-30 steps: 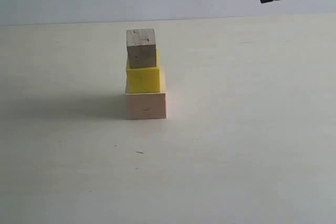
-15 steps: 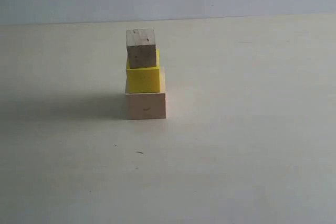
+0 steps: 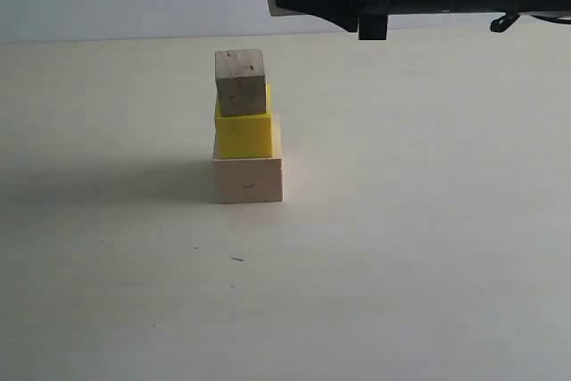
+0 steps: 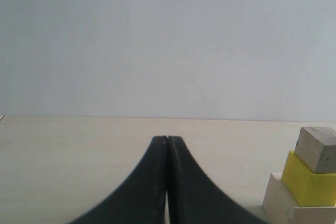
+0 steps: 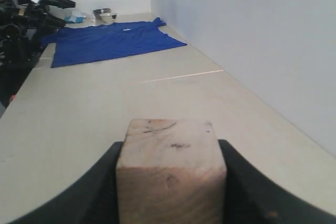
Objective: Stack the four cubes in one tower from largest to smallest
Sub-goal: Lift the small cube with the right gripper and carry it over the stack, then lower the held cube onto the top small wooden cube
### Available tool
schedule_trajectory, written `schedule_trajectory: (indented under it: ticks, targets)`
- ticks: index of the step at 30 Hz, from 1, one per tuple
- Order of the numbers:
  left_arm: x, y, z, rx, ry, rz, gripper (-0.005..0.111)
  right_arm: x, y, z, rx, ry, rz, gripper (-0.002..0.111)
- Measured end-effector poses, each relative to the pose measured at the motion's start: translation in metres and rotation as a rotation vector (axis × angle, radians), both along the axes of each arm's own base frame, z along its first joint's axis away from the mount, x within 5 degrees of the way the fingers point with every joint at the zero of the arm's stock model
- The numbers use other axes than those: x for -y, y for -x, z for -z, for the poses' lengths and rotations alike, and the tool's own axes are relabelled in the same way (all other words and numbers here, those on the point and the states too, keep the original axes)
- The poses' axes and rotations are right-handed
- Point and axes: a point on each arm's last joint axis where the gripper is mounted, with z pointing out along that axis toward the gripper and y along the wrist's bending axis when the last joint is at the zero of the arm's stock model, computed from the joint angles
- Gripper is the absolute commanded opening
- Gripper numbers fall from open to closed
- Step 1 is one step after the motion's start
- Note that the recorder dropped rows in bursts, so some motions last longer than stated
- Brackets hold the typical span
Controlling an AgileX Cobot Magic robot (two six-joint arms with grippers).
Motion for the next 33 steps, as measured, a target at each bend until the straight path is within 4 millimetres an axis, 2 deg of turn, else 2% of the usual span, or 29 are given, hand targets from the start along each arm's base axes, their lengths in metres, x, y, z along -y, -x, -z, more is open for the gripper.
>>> schedule_trajectory:
  ticks: [5, 11, 17, 28, 33]
  targets:
    - [0.000, 0.000, 0.000, 0.000, 0.000, 0.000, 0.000, 0.001, -0.007, 0.008, -0.065, 0.014, 0.061, 0.000]
    - [0.000, 0.000, 0.000, 0.000, 0.000, 0.000, 0.000, -0.001, -0.003, 0.001, -0.006, -0.020, -0.001, 0.000]
    - [0.000, 0.000, 0.000, 0.000, 0.000, 0.000, 0.000, -0.005, -0.014, -0.001, 0.022, -0.023, -0.021, 0.000]
    - [0.000, 0.000, 0.000, 0.000, 0.000, 0.000, 0.000, -0.040, -0.022, 0.027, 0.002, 0.031, -0.133, 0.000]
    - [0.000, 0.000, 0.000, 0.000, 0.000, 0.000, 0.000, -0.045, -0.020, 0.035, -0.010, 0.047, -0.158, 0.000]
